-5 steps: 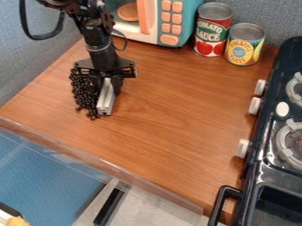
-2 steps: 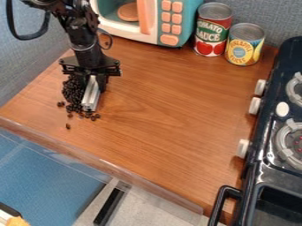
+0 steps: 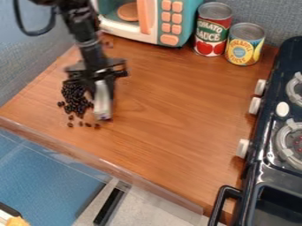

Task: Sweep into pile

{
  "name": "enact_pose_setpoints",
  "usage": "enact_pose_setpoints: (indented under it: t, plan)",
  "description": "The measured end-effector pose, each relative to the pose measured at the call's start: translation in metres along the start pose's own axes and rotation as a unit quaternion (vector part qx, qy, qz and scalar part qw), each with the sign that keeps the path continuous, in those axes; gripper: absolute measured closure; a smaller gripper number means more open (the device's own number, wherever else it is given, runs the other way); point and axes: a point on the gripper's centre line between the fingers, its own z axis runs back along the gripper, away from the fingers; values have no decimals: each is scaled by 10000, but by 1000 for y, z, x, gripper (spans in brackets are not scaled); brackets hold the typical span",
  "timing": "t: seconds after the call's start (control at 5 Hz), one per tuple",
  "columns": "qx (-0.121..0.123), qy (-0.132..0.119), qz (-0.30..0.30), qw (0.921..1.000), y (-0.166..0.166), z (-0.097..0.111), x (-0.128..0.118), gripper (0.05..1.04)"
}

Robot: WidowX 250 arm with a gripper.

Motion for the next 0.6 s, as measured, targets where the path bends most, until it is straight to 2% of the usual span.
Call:
enact_pose_setpoints:
  t: [0.2,0.4,0.6]
  plan:
    - [-69,-159,194,9997,-27,11,9,698]
    - [50,-215,336,9992,-36,2,12,698]
    - [333,-390,381,9980,-55,-18,12,698]
